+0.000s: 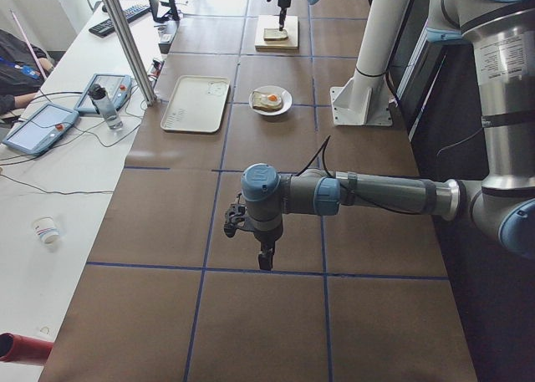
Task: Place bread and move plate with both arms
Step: 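Lower the right gripper onto the bread slice on the bamboo board and grasp it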
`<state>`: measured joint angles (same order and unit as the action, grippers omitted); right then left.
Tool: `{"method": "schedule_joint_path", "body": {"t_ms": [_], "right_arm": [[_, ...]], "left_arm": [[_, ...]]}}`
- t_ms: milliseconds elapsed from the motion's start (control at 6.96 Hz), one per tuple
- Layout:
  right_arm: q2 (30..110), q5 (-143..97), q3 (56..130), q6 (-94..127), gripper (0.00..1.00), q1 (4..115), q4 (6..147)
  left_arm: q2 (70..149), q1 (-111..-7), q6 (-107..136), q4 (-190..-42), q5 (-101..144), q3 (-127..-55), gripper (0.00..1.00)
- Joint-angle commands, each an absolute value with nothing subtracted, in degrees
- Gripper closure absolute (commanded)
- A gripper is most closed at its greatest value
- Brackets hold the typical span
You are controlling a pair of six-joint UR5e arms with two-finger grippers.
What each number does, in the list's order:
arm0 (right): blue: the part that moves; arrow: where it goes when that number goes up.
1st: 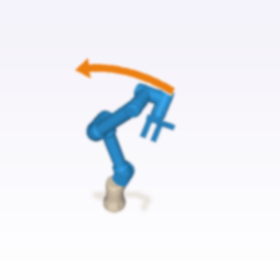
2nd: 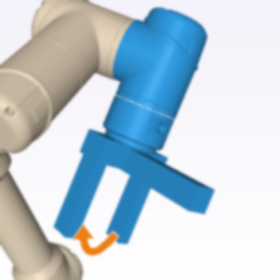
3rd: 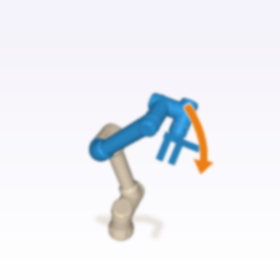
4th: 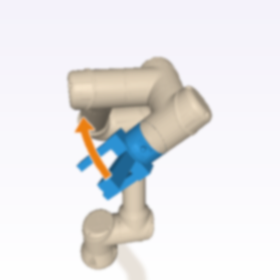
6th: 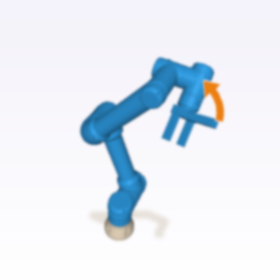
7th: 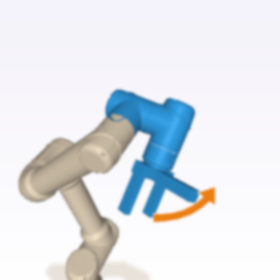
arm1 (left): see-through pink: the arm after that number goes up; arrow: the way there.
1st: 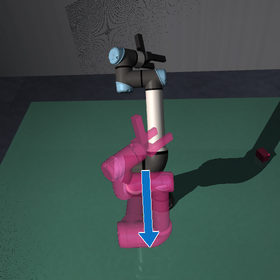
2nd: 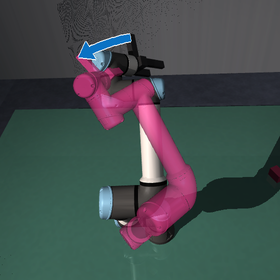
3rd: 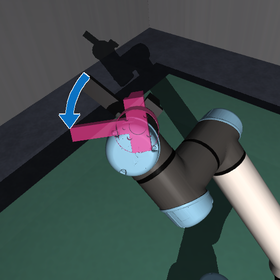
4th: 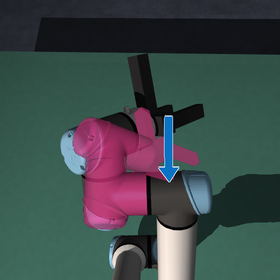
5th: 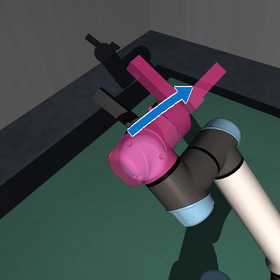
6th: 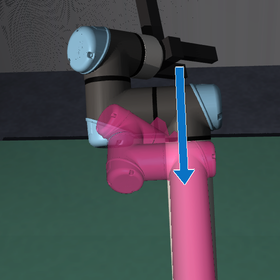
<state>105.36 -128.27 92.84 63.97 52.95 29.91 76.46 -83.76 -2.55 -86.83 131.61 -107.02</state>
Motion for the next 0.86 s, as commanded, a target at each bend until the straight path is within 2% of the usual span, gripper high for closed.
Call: {"method": "schedule_joint_path", "body": {"t_ms": [0,144,287,431,575,718], "right_arm": [[105.21,-128.23,92.64,64.07,0.43,52.73,29.97],[104.94,-128.23,92.29,65.29,0.51,52.65,29.97],[103.9,-128.32,92.2,66.87,0.55,52.56,29.97],[103.8,-128.32,92.11,67.23,0.69,52.56,29.97],[103.8,-128.41,92.11,67.32,0.97,52.56,29.88],[103.8,-128.41,92.28,67.32,1.0,52.56,29.88]], "left_arm": [[76.46,-83.85,-2.55,-86.84,131.57,-107.14,0.0],[76.46,-83.85,-2.55,-86.84,131.57,-107.14,0.0],[76.46,-83.76,-2.55,-86.84,131.57,-107.14,0.0],[76.46,-83.76,-2.64,-86.84,131.66,-107.14,0.0],[76.46,-83.85,-2.55,-86.84,131.57,-107.14,0.0],[76.46,-83.85,-2.55,-86.75,131.57,-107.14,0.0]]}}
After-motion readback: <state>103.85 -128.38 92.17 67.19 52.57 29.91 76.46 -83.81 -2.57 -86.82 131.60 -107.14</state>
